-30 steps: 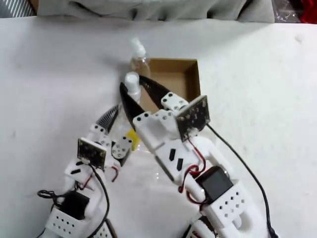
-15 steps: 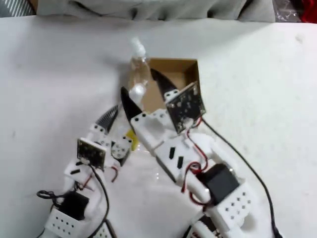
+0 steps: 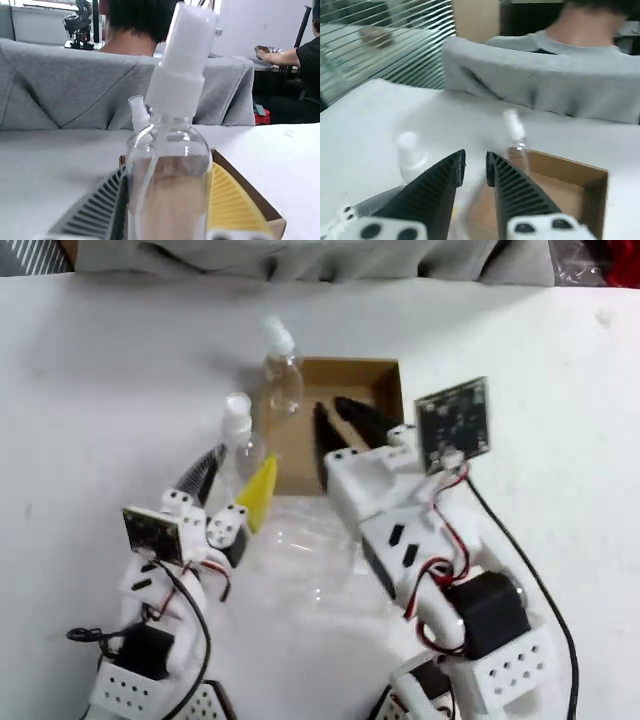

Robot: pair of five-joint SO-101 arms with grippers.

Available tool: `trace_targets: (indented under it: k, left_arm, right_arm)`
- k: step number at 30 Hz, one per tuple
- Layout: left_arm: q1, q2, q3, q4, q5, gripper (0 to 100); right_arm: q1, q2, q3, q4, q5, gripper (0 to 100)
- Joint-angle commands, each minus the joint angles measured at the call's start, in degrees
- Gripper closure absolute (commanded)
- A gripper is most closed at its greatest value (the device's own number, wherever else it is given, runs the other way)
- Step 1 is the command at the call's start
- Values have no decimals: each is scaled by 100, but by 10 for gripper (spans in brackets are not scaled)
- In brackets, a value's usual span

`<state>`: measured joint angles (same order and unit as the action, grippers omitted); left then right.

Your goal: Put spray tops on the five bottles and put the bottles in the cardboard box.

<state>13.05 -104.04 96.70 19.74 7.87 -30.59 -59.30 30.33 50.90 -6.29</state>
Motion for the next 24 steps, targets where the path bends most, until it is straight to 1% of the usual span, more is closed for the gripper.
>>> trace_targets:
  k: [1, 4, 7, 12, 14, 17, 21, 24]
  left_arm:
    - [-57, -57, -721, 738, 158, 969]
    - [-57, -57, -888, 941, 158, 969]
    - [-57, -57, -897, 932, 149, 969]
    - [-75, 110, -1204, 941, 149, 969]
    - [-101, 523, -1521, 897, 158, 969]
    - [-92, 1490, -2189, 870, 176, 969]
    - [-136, 2791, -2831, 440, 141, 969]
    - [-224, 3363, -3103, 185, 176, 969]
  right_arm:
    - [198, -541, 668, -4, -79, 981]
    - [198, -1015, 1327, -215, -70, 984]
    - [180, -1385, 1943, -514, -70, 984]
    - [-453, -1710, 3024, -1086, -114, 984]
    - [-690, -1798, 3385, -1464, -114, 984]
    - [-954, -1921, 3868, -2123, -114, 984]
    - [-1323, -2149, 4527, -2914, -123, 984]
    - [-1640, -2396, 5090, -3670, -123, 984]
